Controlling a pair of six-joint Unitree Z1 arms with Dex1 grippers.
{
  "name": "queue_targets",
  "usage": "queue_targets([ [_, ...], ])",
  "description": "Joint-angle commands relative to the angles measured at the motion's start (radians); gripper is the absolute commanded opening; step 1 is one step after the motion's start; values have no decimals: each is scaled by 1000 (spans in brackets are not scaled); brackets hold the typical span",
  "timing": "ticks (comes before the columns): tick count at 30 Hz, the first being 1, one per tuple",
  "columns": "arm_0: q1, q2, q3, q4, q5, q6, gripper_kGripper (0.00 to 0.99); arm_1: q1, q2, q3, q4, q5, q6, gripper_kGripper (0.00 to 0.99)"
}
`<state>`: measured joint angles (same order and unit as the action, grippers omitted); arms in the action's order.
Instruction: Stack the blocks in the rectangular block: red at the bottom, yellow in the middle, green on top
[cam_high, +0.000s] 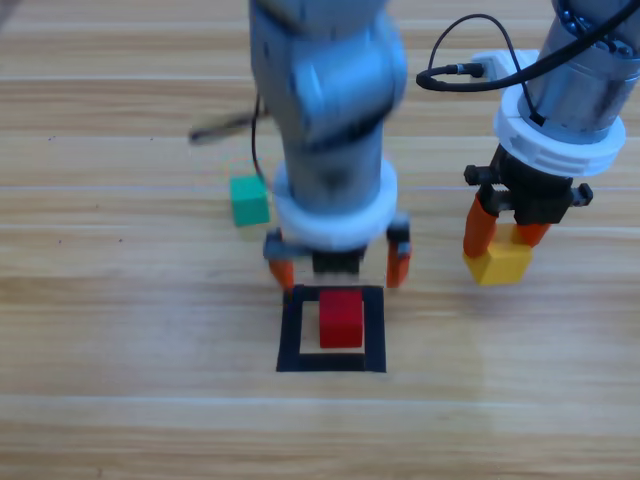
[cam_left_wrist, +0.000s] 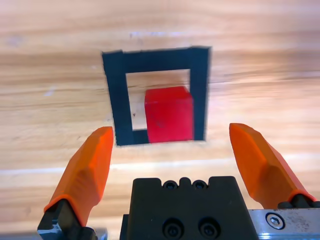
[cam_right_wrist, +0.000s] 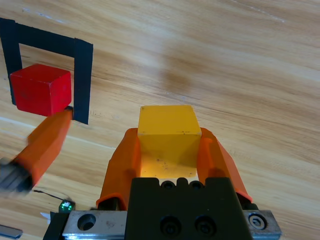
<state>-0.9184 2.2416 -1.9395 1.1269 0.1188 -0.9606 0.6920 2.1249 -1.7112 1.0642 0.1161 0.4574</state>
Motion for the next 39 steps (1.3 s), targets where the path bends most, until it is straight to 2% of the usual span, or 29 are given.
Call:
queue_targets([
  [1,26,-123,-153,146,50,17,990,-8,-97,36,-12,-64,40,0],
  [5,82,-195,-44,174,68,46,990,63,-105,18,3,-128,87,0],
  [9,182,-224,53,169,68,148,990,119,-86,-50,51,-150,156,0],
  [12,294,-278,91,169,67,255,990,181,-10,-212,168,-174,213,0],
  [16,457,-375,100,172,41,430,989,242,159,-502,339,-165,262,0],
  [21,607,-407,162,179,-8,597,990,277,274,-622,379,-150,311,0],
  [26,647,-445,214,172,-30,646,990,288,333,-680,393,-142,330,0],
  [39,647,-458,304,114,-50,672,990,288,386,-735,404,-102,405,0],
])
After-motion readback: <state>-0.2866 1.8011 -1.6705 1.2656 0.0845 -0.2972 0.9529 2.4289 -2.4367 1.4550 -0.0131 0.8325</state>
